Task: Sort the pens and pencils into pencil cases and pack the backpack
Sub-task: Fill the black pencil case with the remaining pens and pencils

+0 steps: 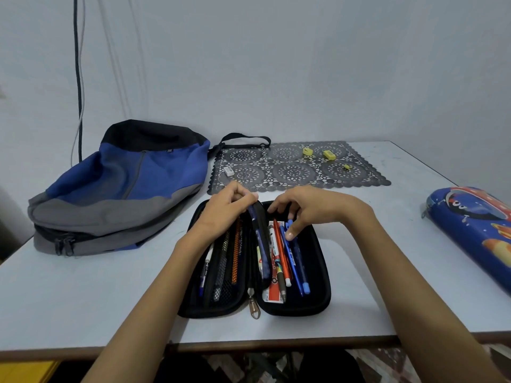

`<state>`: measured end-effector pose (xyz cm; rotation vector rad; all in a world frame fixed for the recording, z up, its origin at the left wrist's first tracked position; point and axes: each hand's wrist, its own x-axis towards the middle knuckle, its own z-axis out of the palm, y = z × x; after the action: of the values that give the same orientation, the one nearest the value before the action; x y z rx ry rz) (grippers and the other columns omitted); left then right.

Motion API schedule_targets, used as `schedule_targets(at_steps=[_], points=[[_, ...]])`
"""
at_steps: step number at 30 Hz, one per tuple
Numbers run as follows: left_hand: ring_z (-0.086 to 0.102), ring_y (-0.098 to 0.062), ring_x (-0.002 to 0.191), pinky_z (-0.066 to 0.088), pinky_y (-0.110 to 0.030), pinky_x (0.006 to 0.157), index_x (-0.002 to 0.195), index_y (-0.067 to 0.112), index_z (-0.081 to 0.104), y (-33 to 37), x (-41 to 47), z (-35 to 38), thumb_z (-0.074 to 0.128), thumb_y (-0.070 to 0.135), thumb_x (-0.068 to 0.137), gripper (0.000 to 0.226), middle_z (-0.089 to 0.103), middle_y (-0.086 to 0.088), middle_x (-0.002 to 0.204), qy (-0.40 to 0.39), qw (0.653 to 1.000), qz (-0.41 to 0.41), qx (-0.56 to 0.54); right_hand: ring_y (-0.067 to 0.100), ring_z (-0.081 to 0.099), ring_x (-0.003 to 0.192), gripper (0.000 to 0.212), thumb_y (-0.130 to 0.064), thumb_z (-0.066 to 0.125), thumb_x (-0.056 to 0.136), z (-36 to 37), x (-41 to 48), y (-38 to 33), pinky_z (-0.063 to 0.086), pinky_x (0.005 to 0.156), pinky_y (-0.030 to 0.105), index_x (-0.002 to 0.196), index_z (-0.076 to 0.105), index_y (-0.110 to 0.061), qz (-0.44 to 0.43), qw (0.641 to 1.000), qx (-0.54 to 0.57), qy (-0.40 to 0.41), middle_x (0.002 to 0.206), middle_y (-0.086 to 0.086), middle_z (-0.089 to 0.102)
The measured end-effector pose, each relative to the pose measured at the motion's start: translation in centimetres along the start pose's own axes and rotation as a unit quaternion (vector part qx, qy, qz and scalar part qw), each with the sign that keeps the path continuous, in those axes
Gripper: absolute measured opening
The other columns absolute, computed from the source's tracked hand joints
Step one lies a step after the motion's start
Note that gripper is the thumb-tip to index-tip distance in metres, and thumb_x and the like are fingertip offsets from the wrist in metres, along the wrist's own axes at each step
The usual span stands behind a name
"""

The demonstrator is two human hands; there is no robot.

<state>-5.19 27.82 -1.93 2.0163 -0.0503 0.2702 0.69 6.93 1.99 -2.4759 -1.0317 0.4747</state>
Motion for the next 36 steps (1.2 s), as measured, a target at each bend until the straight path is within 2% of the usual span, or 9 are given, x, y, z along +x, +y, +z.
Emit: schedule_targets(at_steps=[6, 9, 15, 19, 22, 25, 27, 31, 36], points=[[0.066, -0.024, 0.092, 0.048, -0.049, 0.095, 0.085, 0.023, 0.062, 0.1, 0.0, 0.0, 0.064, 0.053, 0.076, 0.032, 0.072, -0.005, 0.089, 0.001, 1.0, -0.002, -0.007, -0.004, 0.056, 0.08, 0.055, -0.028, 0.083, 0.074, 0.4, 0.2, -0.5, 0.041, 0.067, 0.013, 0.124, 0.064, -0.017, 0.01, 1.0, -0.016, -0.001, 0.104, -0.008, 0.064], [0.066, -0.024, 0.092, 0.048, -0.05, 0.095, 0.084, 0.024, 0.062, 0.0, 0.1, 0.0, 0.064, 0.057, 0.073, 0.036, 0.071, -0.005, 0.089, 0.001, 1.0, -0.001, -0.009, -0.003, 0.057, 0.078, 0.055, -0.027, 0.083, 0.074, 0.5, 0.2, -0.6, 0.043, 0.069, 0.014, 0.124, 0.064, -0.015, 0.015, 1.0, -0.008, -0.01, 0.103, -0.008, 0.065], [0.067, -0.023, 0.092, 0.048, -0.05, 0.096, 0.083, 0.025, 0.062, -0.1, 0.1, 0.0, 0.064, 0.059, 0.071, 0.036, 0.072, -0.004, 0.09, 0.0, 1.0, -0.004, -0.01, 0.008, 0.063, 0.081, 0.061, -0.015, 0.084, 0.072, 0.6, 0.2, -0.6, 0.051, 0.084, 0.026, 0.128, 0.059, -0.012, 0.042, 0.995, 0.092, -0.002, 0.105, 0.005, 0.068], [0.067, -0.021, 0.092, 0.048, -0.05, 0.095, 0.086, 0.023, 0.062, 0.0, 0.1, 0.0, 0.064, 0.056, 0.075, 0.035, 0.072, -0.003, 0.09, -0.001, 1.0, -0.005, -0.005, 0.018, 0.068, 0.09, 0.055, -0.008, 0.08, 0.075, 0.1, -0.7, -0.3, 0.053, 0.082, 0.023, 0.126, 0.06, -0.009, 0.062, 0.98, 0.189, 0.014, 0.108, 0.01, 0.067], [0.067, -0.022, 0.092, 0.048, -0.051, 0.095, 0.085, 0.024, 0.062, 0.0, 0.0, 0.0, 0.063, 0.061, 0.07, 0.04, 0.072, -0.003, 0.09, -0.001, 1.0, -0.004, -0.004, 0.03, 0.069, 0.092, 0.046, -0.004, 0.075, 0.081, -0.1, -1.0, -0.5, 0.057, 0.084, 0.03, 0.125, 0.061, -0.008, 0.057, 0.983, 0.176, 0.008, 0.111, 0.011, 0.064], [0.067, -0.023, 0.092, 0.048, -0.051, 0.095, 0.084, 0.025, 0.062, 0.1, 0.0, 0.0, 0.062, 0.061, 0.07, 0.039, 0.072, -0.004, 0.09, -0.002, 1.0, -0.004, -0.003, 0.015, 0.066, 0.081, 0.036, -0.006, 0.068, 0.087, 0.5, -0.3, -1.2, 0.053, 0.075, 0.024, 0.123, 0.063, -0.01, 0.029, 0.995, 0.097, 0.013, 0.109, 0.004, 0.066], [0.067, -0.024, 0.092, 0.047, -0.052, 0.095, 0.084, 0.025, 0.061, 0.1, 0.1, -0.1, 0.062, 0.06, 0.07, 0.037, 0.072, -0.005, 0.091, -0.001, 1.0, -0.004, -0.001, 0.012, 0.065, 0.086, 0.025, -0.014, 0.062, 0.092, 1.2, 0.3, -1.6, 0.049, 0.073, 0.021, 0.116, 0.067, -0.011, 0.017, 0.998, 0.065, 0.023, 0.104, 0.004, 0.07], [0.066, -0.024, 0.092, 0.047, -0.053, 0.095, 0.08, 0.03, 0.061, -0.2, 0.2, -0.1, 0.063, 0.06, 0.071, 0.031, 0.072, -0.005, 0.09, -0.001, 1.0, -0.003, 0.001, 0.024, 0.065, 0.092, 0.017, -0.023, 0.06, 0.093, 2.1, 1.2, -1.8, 0.05, 0.081, 0.04, 0.098, 0.071, -0.01, 0.023, 0.999, 0.016, 0.035, 0.096, 0.009, 0.071], [0.066, -0.024, 0.092, 0.048, -0.051, 0.095, 0.086, 0.021, 0.062, 0.0, 0.1, 0.0, 0.063, 0.055, 0.074, 0.036, 0.072, -0.006, 0.091, 0.004, 1.0, -0.002, -0.001, 0.003, 0.06, 0.073, 0.011, -0.017, 0.068, 0.088, 2.0, 0.8, -1.6, 0.044, 0.069, 0.019, 0.094, 0.077, -0.016, 0.016, 0.996, 0.072, 0.043, 0.079, -0.01, 0.069]])
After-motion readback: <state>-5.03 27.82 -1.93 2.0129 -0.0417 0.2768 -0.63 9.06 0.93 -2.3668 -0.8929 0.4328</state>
